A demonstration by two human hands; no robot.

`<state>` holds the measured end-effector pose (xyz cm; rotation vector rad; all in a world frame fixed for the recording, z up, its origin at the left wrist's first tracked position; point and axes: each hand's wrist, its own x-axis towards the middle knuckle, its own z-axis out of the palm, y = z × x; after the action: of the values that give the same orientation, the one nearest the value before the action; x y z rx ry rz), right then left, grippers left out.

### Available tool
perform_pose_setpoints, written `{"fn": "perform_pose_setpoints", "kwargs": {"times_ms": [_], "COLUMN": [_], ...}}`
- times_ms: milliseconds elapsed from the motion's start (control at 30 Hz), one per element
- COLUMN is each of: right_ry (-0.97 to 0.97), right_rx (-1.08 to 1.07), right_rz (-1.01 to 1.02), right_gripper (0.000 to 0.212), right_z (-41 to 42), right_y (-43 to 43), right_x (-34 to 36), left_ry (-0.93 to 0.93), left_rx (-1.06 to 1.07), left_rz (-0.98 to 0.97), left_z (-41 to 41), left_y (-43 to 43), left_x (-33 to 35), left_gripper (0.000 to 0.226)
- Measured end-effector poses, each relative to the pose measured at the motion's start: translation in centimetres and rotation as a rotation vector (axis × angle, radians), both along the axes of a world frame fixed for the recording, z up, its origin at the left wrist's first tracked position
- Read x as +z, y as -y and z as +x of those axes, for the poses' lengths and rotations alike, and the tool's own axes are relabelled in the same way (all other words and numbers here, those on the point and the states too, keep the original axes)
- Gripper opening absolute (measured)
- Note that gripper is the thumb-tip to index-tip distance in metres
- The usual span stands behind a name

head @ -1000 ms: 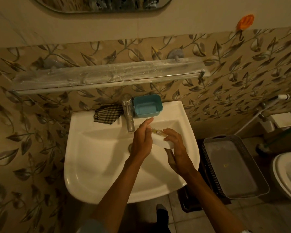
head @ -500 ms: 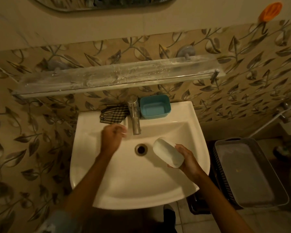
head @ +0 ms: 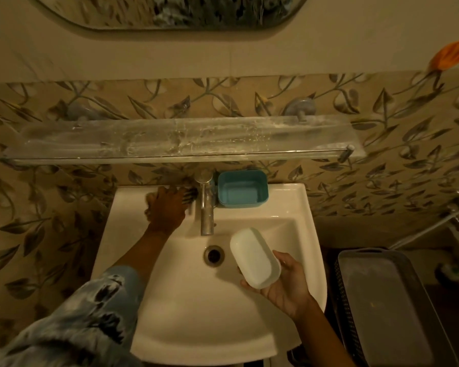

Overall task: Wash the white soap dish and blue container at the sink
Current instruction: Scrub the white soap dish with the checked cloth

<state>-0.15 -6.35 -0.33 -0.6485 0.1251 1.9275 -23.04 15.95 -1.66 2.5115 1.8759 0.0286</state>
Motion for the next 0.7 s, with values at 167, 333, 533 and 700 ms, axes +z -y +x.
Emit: {"fn": "perform_pose_setpoints", "kwargs": {"times_ms": [167, 333, 533, 700], "right_ry": [-0.002, -0.021, 0.168, 0.262], "right_rx": [-0.071, -0.105, -0.048, -0.075], "right_rz": [-0.034, 0.017, 0.055, -0.004], "right_gripper": [0.07, 0.072, 0.046, 0.058], "right_z": [-0.4, -1.1, -3.6, -3.7], "right_y": [-1.4, -2.1, -2.0, -1.6], "right_x": [0.5, 0.6, 1.4, 2.2], "left_ry": [0.621, 1.271, 0.902, 0.446], "left_rx": [0.328, 0.198, 0.041, -0.131], "left_rz": [-0.014, -0.13, -0.165, -0.17], "left_z": [-0.3, 0.4, 7.3, 10.0], "left_y": [2.7, 9.7, 15.0, 18.3], "left_x": [1.3, 6.6, 7.2, 5.6], "left_gripper": [0.039, 0.038, 0.022, 0.033]}}
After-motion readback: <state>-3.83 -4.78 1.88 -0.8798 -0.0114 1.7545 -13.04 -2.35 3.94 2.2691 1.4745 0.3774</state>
